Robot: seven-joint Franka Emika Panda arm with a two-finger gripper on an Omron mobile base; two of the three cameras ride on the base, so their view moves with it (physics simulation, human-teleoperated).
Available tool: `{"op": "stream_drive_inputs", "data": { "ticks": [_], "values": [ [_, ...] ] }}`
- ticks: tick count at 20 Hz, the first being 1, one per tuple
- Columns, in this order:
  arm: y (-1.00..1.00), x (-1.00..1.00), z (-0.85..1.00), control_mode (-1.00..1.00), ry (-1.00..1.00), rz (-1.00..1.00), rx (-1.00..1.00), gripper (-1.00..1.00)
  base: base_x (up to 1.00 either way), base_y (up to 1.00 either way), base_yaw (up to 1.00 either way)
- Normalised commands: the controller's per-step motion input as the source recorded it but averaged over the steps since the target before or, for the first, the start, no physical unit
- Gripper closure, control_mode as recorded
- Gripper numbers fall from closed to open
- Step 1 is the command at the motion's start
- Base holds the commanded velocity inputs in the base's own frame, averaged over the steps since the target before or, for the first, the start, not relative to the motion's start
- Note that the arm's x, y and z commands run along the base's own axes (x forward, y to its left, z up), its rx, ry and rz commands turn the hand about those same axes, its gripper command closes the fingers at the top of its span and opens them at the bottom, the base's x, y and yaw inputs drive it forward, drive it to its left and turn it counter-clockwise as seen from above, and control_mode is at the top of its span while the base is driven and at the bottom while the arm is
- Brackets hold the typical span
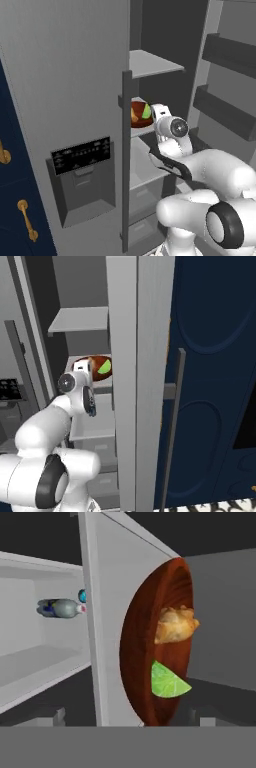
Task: Pick the chicken drumstick and lemon wedge from their plates and place them in the bowl. Then put the bowl in the fridge.
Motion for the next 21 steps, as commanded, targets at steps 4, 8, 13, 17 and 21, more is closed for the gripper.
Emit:
{"op": "stream_drive_inputs", "data": {
  "ticks": [4,8,13,17,21],
  "values": [
    [-0.1,-0.82,0.46,-1.0,0.0,-0.01,0.13,-1.0,0.0,0.0,0.0],
    [-0.04,-0.79,0.89,-1.0,0.07,-0.05,0.11,-1.0,0.0,0.0,0.0],
    [0.0,-0.41,0.49,-1.0,0.22,-0.11,0.0,-1.0,0.0,0.0,0.0],
    [-0.02,-0.44,0.04,-1.0,0.33,-0.14,0.0,-1.0,0.0,0.0,0.0],
    [-0.05,-0.86,0.06,-1.0,0.3,-0.07,0.0,-1.0,0.0,0.0,0.0]
  ]
}}
